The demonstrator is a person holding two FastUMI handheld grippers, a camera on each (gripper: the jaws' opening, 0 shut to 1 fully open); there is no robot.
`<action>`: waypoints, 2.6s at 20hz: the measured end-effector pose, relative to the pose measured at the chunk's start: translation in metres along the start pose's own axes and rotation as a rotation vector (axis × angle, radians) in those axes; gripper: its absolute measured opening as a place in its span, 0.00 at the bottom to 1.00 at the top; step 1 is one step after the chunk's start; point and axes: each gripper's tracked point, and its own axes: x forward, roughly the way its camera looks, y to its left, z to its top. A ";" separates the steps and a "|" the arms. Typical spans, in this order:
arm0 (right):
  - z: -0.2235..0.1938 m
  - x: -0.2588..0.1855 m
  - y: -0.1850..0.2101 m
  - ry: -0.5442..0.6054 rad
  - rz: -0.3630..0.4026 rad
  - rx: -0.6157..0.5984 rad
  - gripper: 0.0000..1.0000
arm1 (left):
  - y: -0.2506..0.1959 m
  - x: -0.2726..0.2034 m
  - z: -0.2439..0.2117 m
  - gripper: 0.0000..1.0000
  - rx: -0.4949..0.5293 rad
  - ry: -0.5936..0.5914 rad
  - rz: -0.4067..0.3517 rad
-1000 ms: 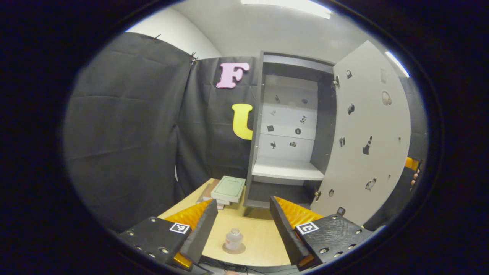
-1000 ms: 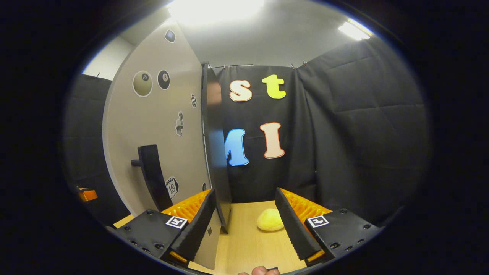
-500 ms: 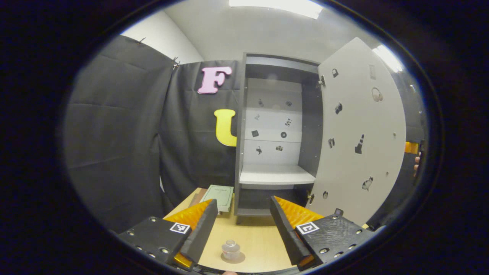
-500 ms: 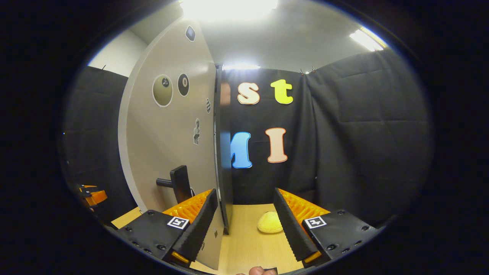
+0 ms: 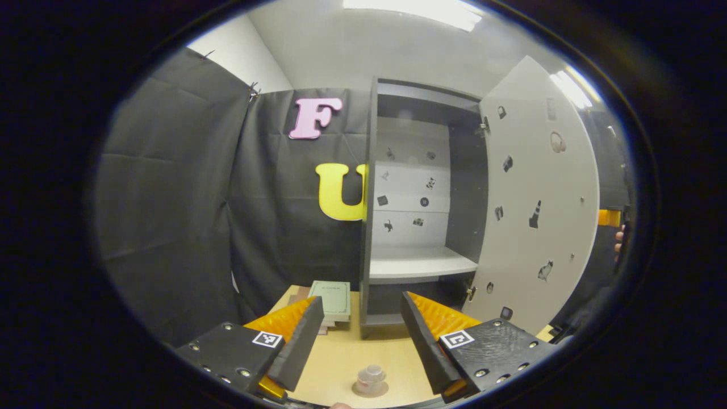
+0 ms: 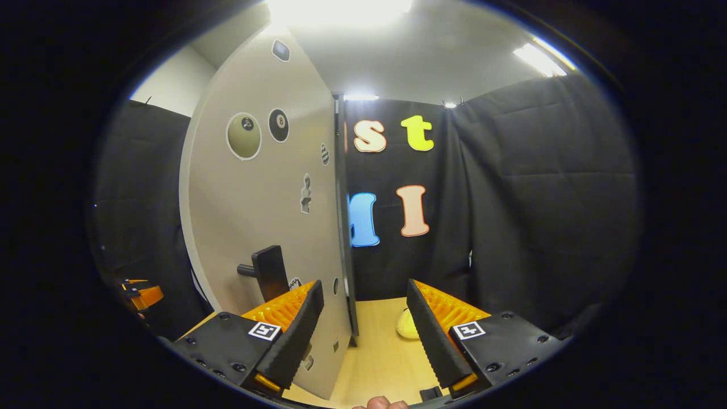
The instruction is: Open the cabinet door with the right hand, grasp the bottle in the cabinet with the left hand and place it on the coaster, then close the cabinet door with the right hand.
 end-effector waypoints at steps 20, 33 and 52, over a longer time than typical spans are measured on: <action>-0.007 0.067 0.200 0.002 0.246 -0.020 0.94 | 0.131 0.005 -0.018 0.85 -0.030 0.004 0.054; -0.018 0.087 0.199 0.066 0.251 0.094 0.92 | 0.111 0.023 -0.027 0.83 -0.060 0.056 -0.012; -0.016 0.026 0.030 0.021 0.148 0.030 0.98 | -0.032 0.009 0.063 0.82 0.005 -0.082 0.024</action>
